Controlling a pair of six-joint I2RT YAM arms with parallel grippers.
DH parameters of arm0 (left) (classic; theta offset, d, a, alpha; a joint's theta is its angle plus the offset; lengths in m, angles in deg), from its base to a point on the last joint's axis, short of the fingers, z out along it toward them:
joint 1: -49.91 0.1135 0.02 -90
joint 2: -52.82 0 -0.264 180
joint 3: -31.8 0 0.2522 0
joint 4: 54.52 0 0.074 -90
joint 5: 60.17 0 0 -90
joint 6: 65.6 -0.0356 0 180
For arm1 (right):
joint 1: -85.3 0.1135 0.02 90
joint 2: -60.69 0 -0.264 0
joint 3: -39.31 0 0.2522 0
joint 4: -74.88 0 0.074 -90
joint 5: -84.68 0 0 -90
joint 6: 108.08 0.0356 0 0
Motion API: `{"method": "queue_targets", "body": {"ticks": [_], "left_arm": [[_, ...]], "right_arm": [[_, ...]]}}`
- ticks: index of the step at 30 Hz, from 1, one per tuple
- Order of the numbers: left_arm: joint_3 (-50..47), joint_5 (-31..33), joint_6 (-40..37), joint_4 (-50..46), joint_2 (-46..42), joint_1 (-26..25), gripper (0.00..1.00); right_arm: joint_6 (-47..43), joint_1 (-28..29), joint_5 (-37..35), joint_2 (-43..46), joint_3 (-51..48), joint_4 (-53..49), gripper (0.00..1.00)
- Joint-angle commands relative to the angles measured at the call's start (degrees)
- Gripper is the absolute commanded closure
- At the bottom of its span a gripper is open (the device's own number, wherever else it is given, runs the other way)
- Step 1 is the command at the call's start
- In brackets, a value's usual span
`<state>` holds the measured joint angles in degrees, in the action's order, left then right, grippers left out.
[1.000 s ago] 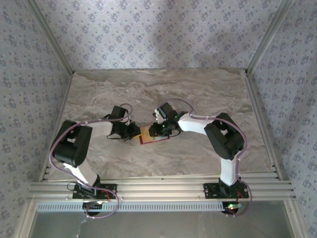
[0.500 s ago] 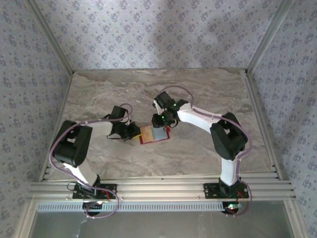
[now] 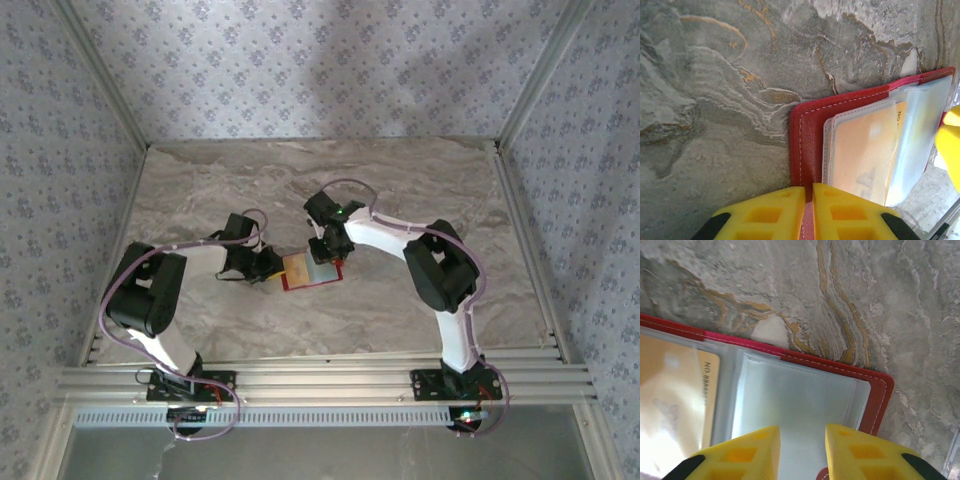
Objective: Put the credit cards into the card holder
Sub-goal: Flip over the card slot in the card holder.
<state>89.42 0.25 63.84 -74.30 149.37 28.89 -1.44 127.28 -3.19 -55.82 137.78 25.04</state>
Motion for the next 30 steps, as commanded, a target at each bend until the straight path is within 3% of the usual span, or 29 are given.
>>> {"method": "queue_targets", "body": {"ticks": [1, 10, 22, 30], "left_arm": [[-0.71, 3.35, -1.13, -3.68, 3.11, -0.43, 0.85], [-0.70, 3.26, -1.19, -3.68, 3.31, -0.43, 0.85], [-0.81, 3.21, -1.17, -3.64, 3.20, -0.43, 0.85], [-0.61, 3.13, -1.11, -3.36, 4.17, -0.43, 0.85]], "right_arm": [[-1.22, 1.02, -3.91, -2.05, 1.95, -1.90, 0.68], [0.64, 4.37, -9.07, -4.69, -0.51, -1.38, 0.70], [2.12, 4.51, -6.97, -0.47, -3.68, 1.19, 1.00], [2.68, 4.35, -2.83, 2.47, -0.74, 0.68, 1.00]]}}
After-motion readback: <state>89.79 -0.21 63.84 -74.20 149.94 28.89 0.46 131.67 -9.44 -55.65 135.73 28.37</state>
